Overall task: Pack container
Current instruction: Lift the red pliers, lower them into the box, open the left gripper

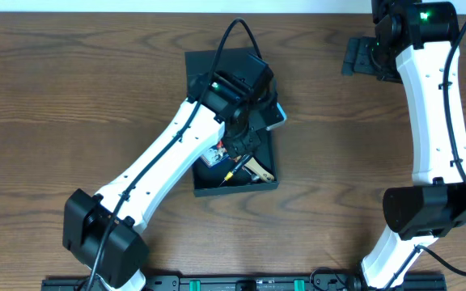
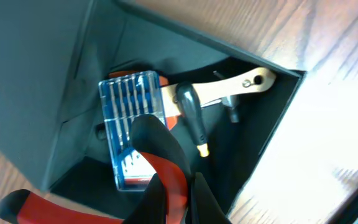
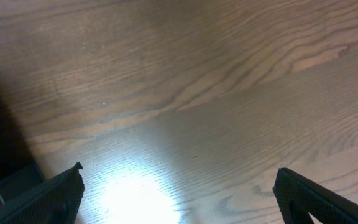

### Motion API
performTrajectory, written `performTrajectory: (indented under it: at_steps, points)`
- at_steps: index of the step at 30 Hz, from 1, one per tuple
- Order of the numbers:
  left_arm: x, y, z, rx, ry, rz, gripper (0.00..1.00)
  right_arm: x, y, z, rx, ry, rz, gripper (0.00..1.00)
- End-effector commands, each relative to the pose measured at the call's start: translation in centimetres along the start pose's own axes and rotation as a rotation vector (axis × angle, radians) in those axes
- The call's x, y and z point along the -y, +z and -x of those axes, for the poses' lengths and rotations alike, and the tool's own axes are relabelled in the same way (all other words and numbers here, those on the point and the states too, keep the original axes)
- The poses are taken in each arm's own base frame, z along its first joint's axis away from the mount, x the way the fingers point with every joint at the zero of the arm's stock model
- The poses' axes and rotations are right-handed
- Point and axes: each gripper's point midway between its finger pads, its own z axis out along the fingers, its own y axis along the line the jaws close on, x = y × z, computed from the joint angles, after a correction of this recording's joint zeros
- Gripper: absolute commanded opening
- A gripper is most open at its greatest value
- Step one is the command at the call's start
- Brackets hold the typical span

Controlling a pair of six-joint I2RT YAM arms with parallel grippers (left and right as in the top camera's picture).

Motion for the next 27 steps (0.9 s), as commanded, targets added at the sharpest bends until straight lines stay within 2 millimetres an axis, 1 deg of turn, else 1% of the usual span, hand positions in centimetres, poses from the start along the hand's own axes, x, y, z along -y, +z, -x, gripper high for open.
performTrajectory:
  at_steps: [1, 5, 9, 13, 17, 18, 19, 20, 22, 23, 24, 25, 26, 27]
  points:
    - [0.7, 0.6, -0.8, -0.016, -0.018, -0.035, 0.06, 0.5, -0.4, 0.4, 0.018, 0.024, -0.010, 0.99]
    - [1.0, 3.0, -1.9, -0.054, -0.023, -0.054, 0.06, 0.5, -0.4, 0.4, 0.018, 0.024, -0.010, 0.99]
    - [1.0, 5.6, -2.6, -0.053, -0.023, -0.053, 0.06, 0.5, -0.4, 0.4, 0.018, 0.024, -0.010, 0.99]
    - [0.9, 7.3, -2.6, -0.028, -0.020, -0.040, 0.06, 0.5, -0.4, 0.4, 0.018, 0.024, -0.010, 0.99]
    - [0.9, 8.8, -3.0, -0.017, -0.018, -0.034, 0.10, 0.5, -0.4, 0.4, 0.018, 0.024, -0.010, 0.99]
    - [1.0, 9.1, -3.2, -0.019, -0.018, -0.036, 0.14, 0.5, -0.4, 0.4, 0.018, 0.024, -0.010, 0.99]
    - [1.0, 9.3, -3.3, -0.021, -0.019, -0.037, 0.22, 0.5, -0.4, 0.4, 0.018, 0.024, -0.010, 0.99]
    - [1.0, 9.4, -3.4, -0.023, -0.019, -0.037, 0.28, 0.5, -0.4, 0.4, 0.018, 0.024, -0.010, 0.99]
    - [1.0, 9.4, -3.4, -0.022, -0.019, -0.036, 0.36, 0.5, -0.4, 0.4, 0.018, 0.024, -0.010, 0.99]
    - [1.0, 9.4, -3.3, -0.018, -0.019, -0.035, 0.41, 0.5, -0.4, 0.4, 0.018, 0.024, -0.010, 0.99]
    - [1.0, 9.4, -3.2, -0.017, -0.018, -0.034, 0.50, 0.5, -0.4, 0.4, 0.018, 0.024, -0.010, 0.99]
    - [0.9, 9.4, -3.2, -0.015, -0.018, -0.034, 0.55, 0.5, -0.4, 0.4, 0.018, 0.024, -0.010, 0.99]
    - [0.9, 9.4, -3.2, -0.014, -0.018, -0.033, 0.57, 0.5, -0.4, 0.4, 0.018, 0.024, -0.010, 0.99]
    - [0.9, 9.4, -3.1, -0.013, -0.018, -0.032, 0.64, 0.5, -0.4, 0.4, 0.018, 0.024, -0.010, 0.99]
